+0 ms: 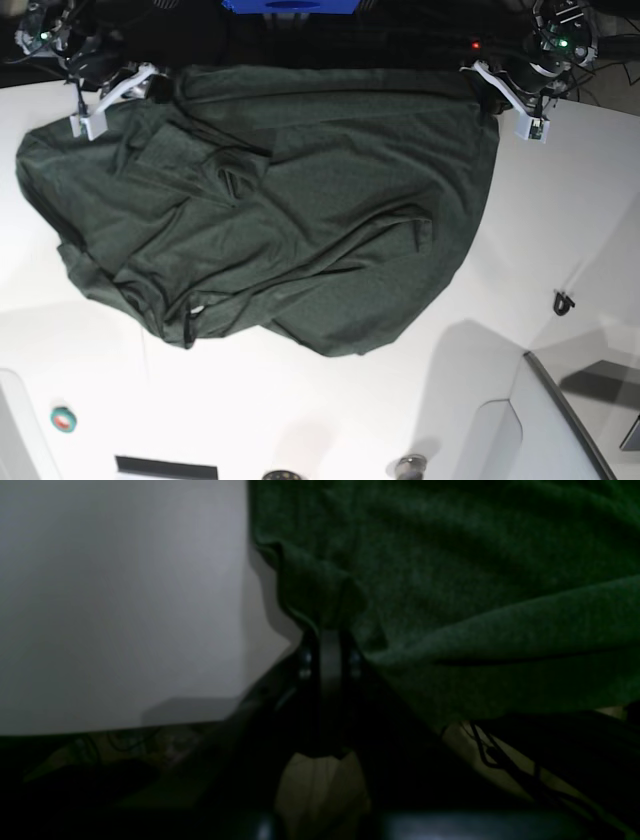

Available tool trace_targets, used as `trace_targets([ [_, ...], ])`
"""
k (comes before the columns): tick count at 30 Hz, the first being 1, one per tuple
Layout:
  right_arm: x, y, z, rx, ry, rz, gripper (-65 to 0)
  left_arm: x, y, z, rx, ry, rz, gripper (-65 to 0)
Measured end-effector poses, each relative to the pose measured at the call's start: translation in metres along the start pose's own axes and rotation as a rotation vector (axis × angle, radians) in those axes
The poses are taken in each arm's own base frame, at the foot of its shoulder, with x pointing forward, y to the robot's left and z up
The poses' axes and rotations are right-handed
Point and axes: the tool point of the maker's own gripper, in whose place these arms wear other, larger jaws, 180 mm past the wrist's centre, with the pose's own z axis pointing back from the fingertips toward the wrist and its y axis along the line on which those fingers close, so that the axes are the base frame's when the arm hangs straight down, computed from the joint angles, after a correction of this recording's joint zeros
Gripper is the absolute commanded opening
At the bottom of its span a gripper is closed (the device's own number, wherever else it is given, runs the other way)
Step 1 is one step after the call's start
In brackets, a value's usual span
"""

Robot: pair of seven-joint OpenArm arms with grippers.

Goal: Layout the t-shirt on the table in an organized manner, then fold the t-shirt properly
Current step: 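Lift the held shirt edge with both grippers, stretching it, then lower the stretched shirt edge toward the table with both grippers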

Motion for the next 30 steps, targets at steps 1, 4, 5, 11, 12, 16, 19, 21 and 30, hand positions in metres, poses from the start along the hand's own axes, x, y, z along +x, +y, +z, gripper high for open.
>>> trace_targets([
  [1,-0.001,0.000,0.000,-0.001,0.002,-0.001,-32.9,0.000,0.000,0.000,0.000,0.000,0.000,-65.0],
  [4,0.000,0.000,0.000,-0.002,-0.002,-0.002,-33.2,0.000,0.000,0.000,0.000,0.000,0.000,-65.0],
  [5,0.001,0.000,0.000,-0.001,-0.003,-0.002,-33.6,0.000,0.000,0.000,0.000,0.000,0.000,-65.0],
  [11,0.001,0.000,0.000,-0.001,-0.003,-0.003,-51.8,-0.003,0.000,0.001,0.000,0.006,0.000,-65.0],
  [12,0.002,-0.001,0.000,-0.001,-0.003,-0.002,-57.9,-0.003,0.000,0.001,0.000,0.006,0.001,-65.0],
  [16,-0.002,-0.001,0.000,-0.003,0.011,-0.002,-62.7,-0.003,0.000,0.001,0.000,0.007,0.001,-65.0],
  [19,-0.008,-0.003,0.001,-0.005,0.042,-0.005,-62.9,-0.008,-0.001,0.003,-0.001,0.017,0.002,-65.0],
  [21,-0.009,-0.003,0.002,-0.007,0.051,-0.004,-62.9,-0.013,-0.001,0.005,0.000,0.025,0.002,-65.0],
  [30,0.003,0.002,0.035,-0.047,-0.002,0.085,-63.0,-0.029,-0.003,0.022,0.008,0.056,-0.025,-65.0],
])
